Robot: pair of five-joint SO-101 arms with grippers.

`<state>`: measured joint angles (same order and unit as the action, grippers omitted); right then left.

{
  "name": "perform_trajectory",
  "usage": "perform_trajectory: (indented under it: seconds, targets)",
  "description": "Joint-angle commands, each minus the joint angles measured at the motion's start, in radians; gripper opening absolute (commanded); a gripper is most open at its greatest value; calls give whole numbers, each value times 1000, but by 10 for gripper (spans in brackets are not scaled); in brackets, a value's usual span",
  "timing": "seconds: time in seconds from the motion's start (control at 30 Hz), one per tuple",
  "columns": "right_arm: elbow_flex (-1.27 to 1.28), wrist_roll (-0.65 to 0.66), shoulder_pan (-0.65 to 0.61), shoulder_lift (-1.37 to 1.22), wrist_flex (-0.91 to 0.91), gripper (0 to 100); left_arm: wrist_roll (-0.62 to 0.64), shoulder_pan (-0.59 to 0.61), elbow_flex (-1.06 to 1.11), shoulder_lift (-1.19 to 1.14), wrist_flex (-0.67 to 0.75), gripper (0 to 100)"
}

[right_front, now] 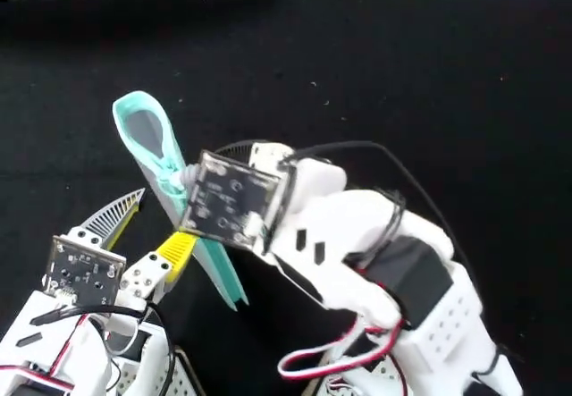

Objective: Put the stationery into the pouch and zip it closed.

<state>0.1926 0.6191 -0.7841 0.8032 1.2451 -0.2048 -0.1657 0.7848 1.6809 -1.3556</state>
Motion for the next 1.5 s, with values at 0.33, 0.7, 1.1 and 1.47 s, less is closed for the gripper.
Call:
perform_trajectory:
  seconds: [0.33, 0.7, 1.1, 1.47]
  targets:
    - [532, 3, -21, 117, -463, 12, -2, 2, -44, -14, 2, 253]
    - [647, -72, -169, 309, -466, 12, -2, 8, -41, -14, 3, 253]
    - [641, -68, -146, 354, -408, 12, -6, 10, 35, -14, 60, 250]
    - [673, -64, -40, 354, -417, 12, -8, 10, 27, -14, 60, 63]
